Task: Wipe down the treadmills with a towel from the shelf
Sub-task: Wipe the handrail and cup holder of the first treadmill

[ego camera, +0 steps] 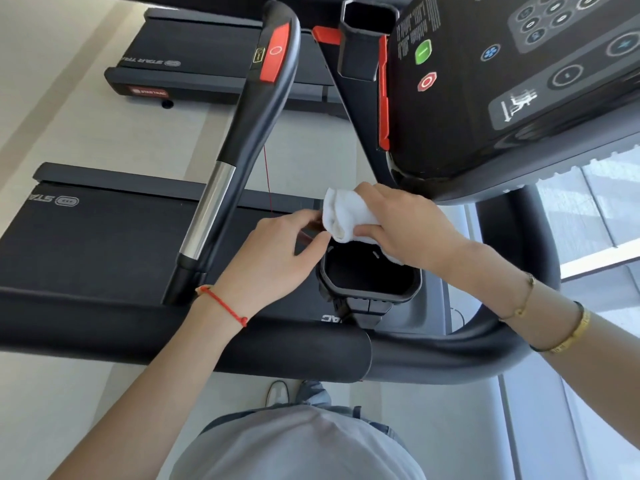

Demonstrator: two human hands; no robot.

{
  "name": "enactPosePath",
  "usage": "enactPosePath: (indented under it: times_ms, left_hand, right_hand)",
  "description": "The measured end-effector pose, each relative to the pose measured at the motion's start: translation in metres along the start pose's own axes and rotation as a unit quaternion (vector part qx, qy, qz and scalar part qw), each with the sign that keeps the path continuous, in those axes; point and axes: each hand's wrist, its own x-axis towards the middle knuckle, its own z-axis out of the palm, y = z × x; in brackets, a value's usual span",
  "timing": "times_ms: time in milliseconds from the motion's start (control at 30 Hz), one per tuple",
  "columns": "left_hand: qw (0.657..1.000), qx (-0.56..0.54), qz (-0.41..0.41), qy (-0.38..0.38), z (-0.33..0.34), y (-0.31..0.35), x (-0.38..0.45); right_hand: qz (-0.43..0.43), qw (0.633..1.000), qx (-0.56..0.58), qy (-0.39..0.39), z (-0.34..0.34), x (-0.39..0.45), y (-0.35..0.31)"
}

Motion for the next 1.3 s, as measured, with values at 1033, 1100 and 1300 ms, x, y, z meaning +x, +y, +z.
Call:
enactPosePath:
  times_ms: [1033, 1100, 1300]
  left_hand:
    - [1.000, -0.011, 0.009, -0.009, 0.004, -0.006, -0.002]
    - [1.000, -0.013, 0.003, -0.007, 0.004, -0.006, -0.002]
    - [1.000, -0.014, -0.004, -0.008, 0.003, -0.006, -0.001]
  right_hand:
    - [-0.346, 0.916, -0.090, -0.183, -0.041, -0.017, 0.014]
    - [-0.344, 0.908, -0.129, -0.204, -0.035, -0.013, 0.012]
    - [-0.292, 0.894, -0.192, -0.282, -0.023, 0.002, -0.002]
